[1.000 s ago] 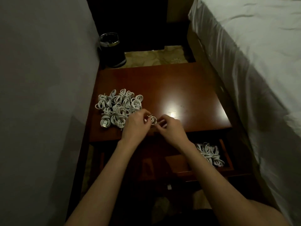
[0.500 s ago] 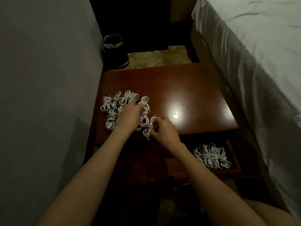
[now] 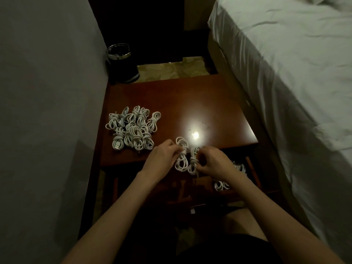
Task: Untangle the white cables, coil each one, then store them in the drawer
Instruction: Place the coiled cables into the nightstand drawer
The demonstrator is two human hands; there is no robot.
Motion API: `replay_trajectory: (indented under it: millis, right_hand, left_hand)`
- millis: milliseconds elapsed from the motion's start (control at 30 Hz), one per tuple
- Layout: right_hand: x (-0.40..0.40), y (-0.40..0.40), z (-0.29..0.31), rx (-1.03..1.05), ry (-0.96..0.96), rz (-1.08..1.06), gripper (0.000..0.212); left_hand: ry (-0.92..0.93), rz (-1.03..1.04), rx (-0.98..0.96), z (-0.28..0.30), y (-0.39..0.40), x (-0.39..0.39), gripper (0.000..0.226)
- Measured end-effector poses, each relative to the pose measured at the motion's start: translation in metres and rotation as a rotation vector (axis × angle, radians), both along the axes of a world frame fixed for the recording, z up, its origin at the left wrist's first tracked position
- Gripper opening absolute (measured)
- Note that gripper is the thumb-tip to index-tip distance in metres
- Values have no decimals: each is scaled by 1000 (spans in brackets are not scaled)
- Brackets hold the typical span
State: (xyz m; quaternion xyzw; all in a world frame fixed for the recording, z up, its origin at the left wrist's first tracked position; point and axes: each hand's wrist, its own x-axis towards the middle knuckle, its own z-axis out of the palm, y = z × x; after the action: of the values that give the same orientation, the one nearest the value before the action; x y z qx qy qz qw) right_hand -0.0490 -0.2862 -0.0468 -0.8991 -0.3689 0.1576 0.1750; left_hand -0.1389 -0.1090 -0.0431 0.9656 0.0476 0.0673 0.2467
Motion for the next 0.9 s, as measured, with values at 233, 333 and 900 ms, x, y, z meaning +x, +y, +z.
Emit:
replay_trajectory:
  millis: [233, 333, 900]
  right_hand:
    - [-9, -28, -28, -185, -27, 10, 18]
    - [-7, -28, -38, -280, -63, 35, 24]
    - [-5, -17, -31, -356, -26, 23, 30]
  left_hand:
    - [247, 14, -47, -48, -36, -20, 22]
    - [305, 19, -67, -63, -52, -12, 24]
    - [244, 70, -171, -67, -61, -3, 22]
